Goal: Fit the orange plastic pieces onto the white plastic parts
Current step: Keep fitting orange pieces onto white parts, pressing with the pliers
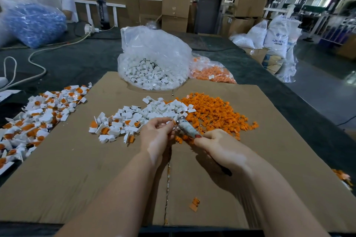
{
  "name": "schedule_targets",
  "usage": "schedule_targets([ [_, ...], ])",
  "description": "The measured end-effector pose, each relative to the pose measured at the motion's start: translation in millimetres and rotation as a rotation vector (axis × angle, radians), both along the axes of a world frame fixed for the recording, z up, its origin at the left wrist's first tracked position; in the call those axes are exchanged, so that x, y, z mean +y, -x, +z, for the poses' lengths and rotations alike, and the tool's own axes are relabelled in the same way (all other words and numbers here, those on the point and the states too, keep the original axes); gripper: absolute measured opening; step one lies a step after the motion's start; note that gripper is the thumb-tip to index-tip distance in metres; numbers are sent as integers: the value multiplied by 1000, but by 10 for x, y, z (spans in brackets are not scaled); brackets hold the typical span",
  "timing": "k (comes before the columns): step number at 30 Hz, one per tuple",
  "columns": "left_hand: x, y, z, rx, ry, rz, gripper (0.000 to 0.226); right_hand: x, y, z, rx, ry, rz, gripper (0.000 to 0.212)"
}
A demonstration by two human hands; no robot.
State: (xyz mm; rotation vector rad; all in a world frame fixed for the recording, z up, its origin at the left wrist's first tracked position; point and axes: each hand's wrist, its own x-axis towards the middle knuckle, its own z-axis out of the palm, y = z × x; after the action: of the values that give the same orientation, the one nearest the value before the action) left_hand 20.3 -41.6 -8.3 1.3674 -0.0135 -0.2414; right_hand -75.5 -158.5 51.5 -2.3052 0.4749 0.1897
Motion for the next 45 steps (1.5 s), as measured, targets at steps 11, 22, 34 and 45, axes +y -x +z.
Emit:
schedule_targets([
  [11, 6, -7, -14, 27, -11, 21, 3, 47, -33, 51, 53, -83, 56, 30],
  [22, 20, 28, 13, 21, -33, -13, 6, 111, -44, -80, -28, 166, 100, 27],
  [34, 20, 51, 18, 8, -32, -28, 13, 124, -44, -216, -89, 184, 37, 18],
  [45, 78, 83, -22, -91, -44, -10, 6, 62, 30, -312, -279, 201, -128, 35],
])
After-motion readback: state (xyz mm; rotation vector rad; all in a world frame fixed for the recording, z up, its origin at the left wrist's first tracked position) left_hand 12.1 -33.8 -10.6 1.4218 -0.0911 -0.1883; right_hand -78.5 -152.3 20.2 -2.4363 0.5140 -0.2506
